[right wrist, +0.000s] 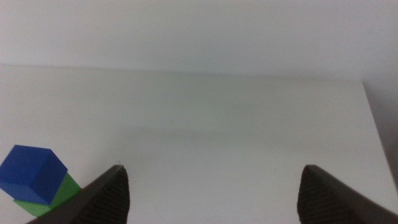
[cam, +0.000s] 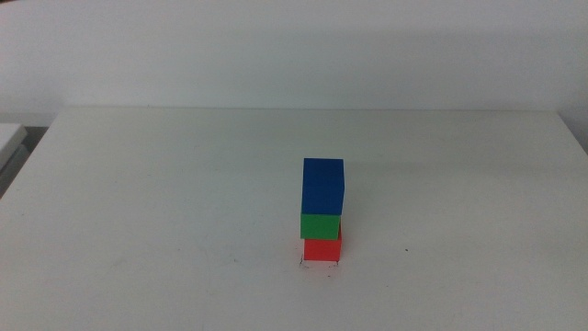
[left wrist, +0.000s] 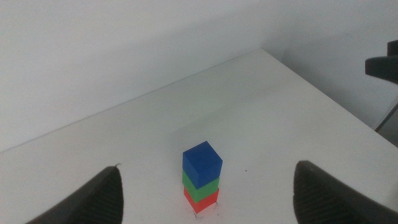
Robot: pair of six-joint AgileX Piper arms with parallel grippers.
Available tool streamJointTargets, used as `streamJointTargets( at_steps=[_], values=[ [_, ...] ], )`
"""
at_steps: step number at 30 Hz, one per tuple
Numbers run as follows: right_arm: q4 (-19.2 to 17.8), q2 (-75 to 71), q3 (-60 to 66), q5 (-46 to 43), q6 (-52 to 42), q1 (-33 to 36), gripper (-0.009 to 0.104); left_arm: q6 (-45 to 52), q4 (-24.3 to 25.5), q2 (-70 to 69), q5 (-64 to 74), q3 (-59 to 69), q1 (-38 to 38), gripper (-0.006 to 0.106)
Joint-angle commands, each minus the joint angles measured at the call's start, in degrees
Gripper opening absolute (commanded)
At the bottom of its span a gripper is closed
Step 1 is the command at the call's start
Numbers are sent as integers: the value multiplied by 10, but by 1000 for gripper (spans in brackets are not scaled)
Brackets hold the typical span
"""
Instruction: Stack red cubes first, then green, then blue cubes in a specific spot.
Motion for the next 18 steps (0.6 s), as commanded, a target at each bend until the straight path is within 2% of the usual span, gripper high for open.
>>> streamJointTargets(
  at_steps=[1, 16, 18],
  values=[
    [68, -26, 56, -87, -92, -32, 93, -1, -1, -2, -7, -1, -1, 94],
    [70, -58, 79, -114, -89, -34, 93, -1, -3, -3, -8, -1, -1, 94],
    [73, -58, 79, -113, -85, -34, 93, -1, 19, -13, -22, 13, -1, 94]
  ],
)
